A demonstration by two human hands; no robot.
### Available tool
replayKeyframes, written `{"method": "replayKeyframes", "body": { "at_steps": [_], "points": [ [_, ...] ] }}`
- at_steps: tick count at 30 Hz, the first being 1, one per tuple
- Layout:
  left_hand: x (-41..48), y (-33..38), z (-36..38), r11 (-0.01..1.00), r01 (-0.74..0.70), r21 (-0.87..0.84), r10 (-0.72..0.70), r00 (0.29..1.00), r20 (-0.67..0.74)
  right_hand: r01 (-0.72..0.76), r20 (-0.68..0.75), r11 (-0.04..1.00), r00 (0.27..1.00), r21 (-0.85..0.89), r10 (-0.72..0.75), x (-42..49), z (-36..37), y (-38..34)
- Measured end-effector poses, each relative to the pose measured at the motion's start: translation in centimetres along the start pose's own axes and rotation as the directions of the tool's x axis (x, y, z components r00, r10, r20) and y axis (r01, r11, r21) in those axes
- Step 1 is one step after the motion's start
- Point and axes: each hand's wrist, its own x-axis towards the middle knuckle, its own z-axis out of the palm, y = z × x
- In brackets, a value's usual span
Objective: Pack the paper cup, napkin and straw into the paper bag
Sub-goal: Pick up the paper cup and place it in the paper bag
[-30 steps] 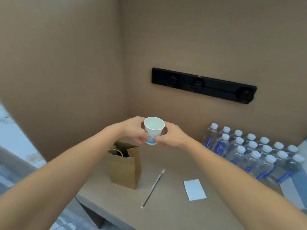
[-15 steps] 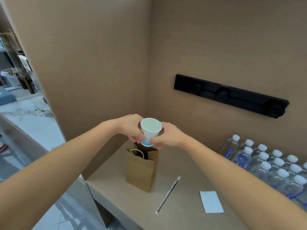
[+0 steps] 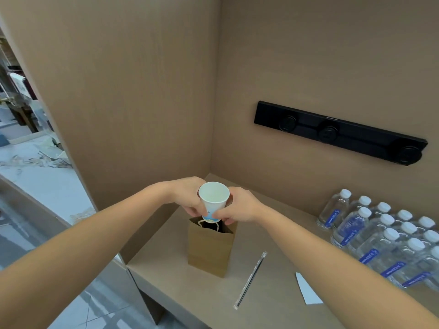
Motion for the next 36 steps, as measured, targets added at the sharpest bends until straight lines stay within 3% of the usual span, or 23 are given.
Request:
{"method": "replayKeyframes", "body": {
  "at_steps": [8,17,30,36],
  "points": [
    [2.1,-2.1,0.5,0.991,0.005,-0.131,-0.002,1.000,0.022,-0.120,-0.035,0.989,0.992,0.089,0.124,1.4,1.1,0.0],
    [2.9,-2.9,0.1,0.961,0.064,-0.270,-0.012,0.982,0.191,-0.219,-0.032,0.976,0.975,-0.007,0.219,1.3,1.3,-1.4],
    [2.9,-1.7,-1.0,0.981,0.187,-0.040,-0.163,0.927,0.338,-0.374,0.016,0.924,0.926,-0.080,0.376,1.1,1.5,-1.9],
    [3.3,-0.7,-0.8,0.977,0.212,0.019,-0.205,0.911,0.357,-0.386,0.002,0.923,0.923,0.008,0.386,1.3,1.4,-0.9]
  ]
}}
